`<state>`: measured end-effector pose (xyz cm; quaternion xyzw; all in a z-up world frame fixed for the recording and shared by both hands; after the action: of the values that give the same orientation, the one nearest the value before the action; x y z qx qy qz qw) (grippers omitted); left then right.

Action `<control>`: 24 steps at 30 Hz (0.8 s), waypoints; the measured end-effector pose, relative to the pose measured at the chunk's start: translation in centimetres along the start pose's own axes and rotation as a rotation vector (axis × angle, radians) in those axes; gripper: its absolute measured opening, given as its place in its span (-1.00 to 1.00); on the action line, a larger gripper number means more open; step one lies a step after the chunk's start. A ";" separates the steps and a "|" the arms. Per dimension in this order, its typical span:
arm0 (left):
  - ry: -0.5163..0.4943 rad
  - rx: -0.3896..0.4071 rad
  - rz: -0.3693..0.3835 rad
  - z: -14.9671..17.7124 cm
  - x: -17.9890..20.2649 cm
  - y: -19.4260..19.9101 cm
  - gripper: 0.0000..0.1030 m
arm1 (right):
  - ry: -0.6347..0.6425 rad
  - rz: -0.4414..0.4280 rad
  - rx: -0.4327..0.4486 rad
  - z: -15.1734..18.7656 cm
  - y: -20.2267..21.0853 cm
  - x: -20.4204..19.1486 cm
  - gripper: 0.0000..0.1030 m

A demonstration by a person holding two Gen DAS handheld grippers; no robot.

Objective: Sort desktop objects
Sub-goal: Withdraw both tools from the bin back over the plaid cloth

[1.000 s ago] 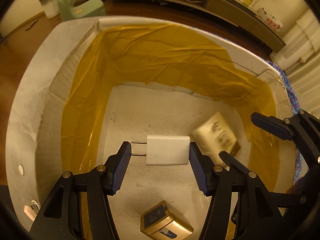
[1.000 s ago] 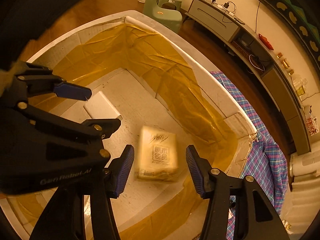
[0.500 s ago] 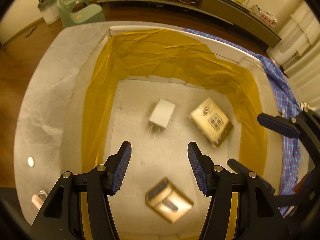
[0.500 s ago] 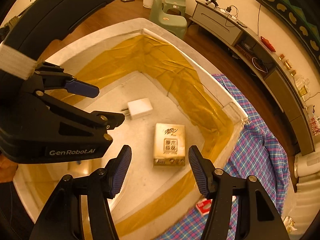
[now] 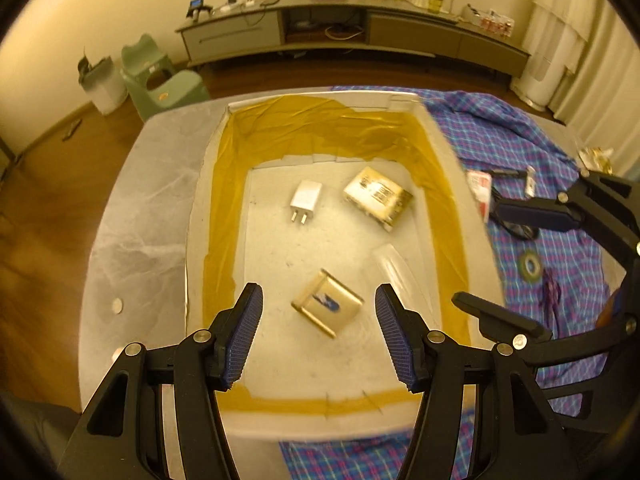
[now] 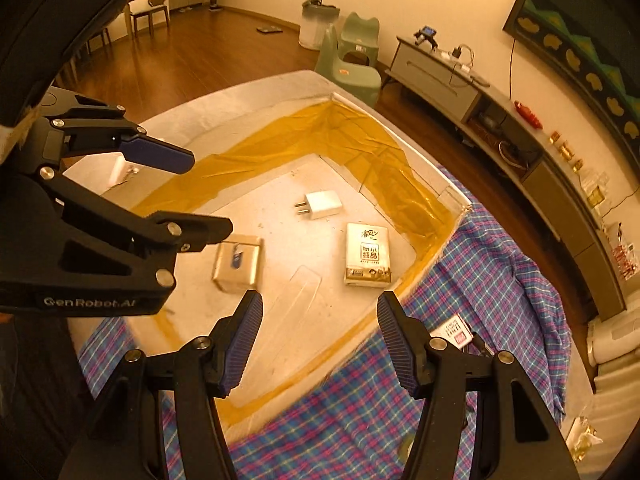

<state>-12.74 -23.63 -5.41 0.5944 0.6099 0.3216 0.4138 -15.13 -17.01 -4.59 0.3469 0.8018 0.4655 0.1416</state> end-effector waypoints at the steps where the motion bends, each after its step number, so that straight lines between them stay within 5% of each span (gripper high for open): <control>1: -0.008 0.007 -0.004 0.3 0.4 0.5 0.20 | 0.002 0.000 0.008 0.3 0.5 -0.2 0.19; 15: -0.094 0.102 -0.042 3.1 4.8 6.0 0.20 | -0.038 -0.037 0.146 4.3 6.5 -1.7 0.22; 24: -0.100 0.192 0.018 4.7 8.6 8.8 0.20 | -0.178 -0.108 0.248 8.1 8.9 -0.3 0.24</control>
<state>-4.16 -14.80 -0.83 0.6521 0.6111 0.2356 0.3819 -6.66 -9.04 -1.33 0.3581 0.8549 0.3220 0.1928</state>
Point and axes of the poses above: each gripper's, at about its wrist camera, not at the fingertips, and y roughly against the way its jaws point, x to its right, z to its underside, the point moved 10 cm from there along -y, roughly the way its jaws point, and after that the axes turned 10 degrees about -y, right-handed, at the moved point
